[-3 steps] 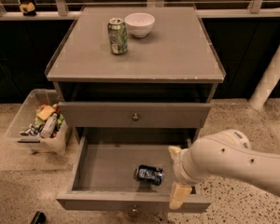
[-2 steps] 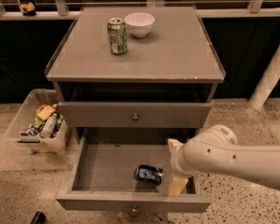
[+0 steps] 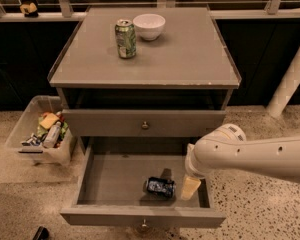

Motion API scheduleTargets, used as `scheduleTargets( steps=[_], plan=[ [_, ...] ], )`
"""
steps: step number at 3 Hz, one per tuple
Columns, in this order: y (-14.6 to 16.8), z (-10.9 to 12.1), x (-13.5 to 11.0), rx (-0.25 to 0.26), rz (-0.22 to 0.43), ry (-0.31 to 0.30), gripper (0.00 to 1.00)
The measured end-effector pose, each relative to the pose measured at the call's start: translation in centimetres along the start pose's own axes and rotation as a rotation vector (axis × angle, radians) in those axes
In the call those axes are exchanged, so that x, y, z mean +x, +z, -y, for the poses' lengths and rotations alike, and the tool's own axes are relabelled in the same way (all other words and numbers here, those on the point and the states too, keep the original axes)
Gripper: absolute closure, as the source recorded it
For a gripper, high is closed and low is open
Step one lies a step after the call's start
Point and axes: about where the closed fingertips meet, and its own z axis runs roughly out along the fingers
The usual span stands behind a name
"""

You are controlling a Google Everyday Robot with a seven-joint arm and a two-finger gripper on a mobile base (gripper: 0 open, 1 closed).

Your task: Pick pepsi can from middle drawer and place on counter

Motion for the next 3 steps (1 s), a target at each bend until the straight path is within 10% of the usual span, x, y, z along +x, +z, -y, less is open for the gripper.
scheduleTargets(
  steps=[3],
  plan=[
    [8.6,0.5,1.6,-0.068,0.086,0.029,0.00]
  ],
)
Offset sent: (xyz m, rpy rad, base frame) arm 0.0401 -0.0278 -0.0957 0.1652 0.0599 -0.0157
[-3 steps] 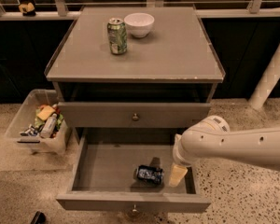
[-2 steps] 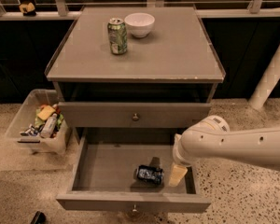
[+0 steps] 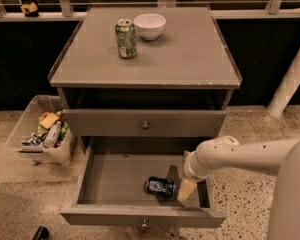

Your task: Pick pepsi can from middle drawer and place on counter

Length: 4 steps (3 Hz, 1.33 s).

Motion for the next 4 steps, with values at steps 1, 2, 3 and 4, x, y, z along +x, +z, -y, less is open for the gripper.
scheduleTargets(
  steps=[1,2,3,4],
  plan=[
    [4.7,-0.1,-0.1,-0.054,0.025,0.000,0.00],
    [5.4,-0.3,0.0,-0.063,0.026,0.003,0.00],
    [5.9,-1.6,-0.3,-0.082,0.014,-0.020,0.00],
    [6.2,-3.8,-2.5,-0.076,-0.003,-0.092,0.00]
  ],
)
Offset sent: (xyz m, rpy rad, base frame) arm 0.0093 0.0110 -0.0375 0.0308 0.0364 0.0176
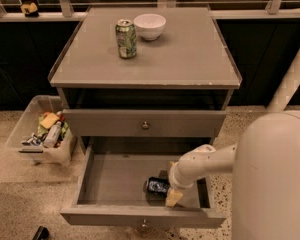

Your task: Pick pepsi can from middle drawer and place on counter

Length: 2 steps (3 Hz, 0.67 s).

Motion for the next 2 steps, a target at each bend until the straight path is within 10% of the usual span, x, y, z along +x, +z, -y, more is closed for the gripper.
scheduleTargets(
  steps=[2],
  plan=[
    [3.05,-2.61,-2.42,-0.013,-0.055,-0.067,0.00]
  ],
)
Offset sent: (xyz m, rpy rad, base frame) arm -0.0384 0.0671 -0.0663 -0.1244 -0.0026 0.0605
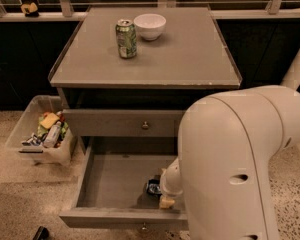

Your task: Pick pepsi can from middle drawer and place on counter

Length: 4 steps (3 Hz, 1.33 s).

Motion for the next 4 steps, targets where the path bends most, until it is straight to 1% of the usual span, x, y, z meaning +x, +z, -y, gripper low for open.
scheduleTargets(
  steps=[1,2,3,4],
  plan=[
    [4.73,0.91,0.14,-0.021,0.041,0.001,0.00],
    [4.57,1.08,0.08,-0.021,0.042,0.001,0.00],
    [4.57,1.08,0.08,-0.021,0.042,0.001,0.18],
    [4.57,1.07,0.08,-0.021,0.042,0.001,0.41]
  ],
)
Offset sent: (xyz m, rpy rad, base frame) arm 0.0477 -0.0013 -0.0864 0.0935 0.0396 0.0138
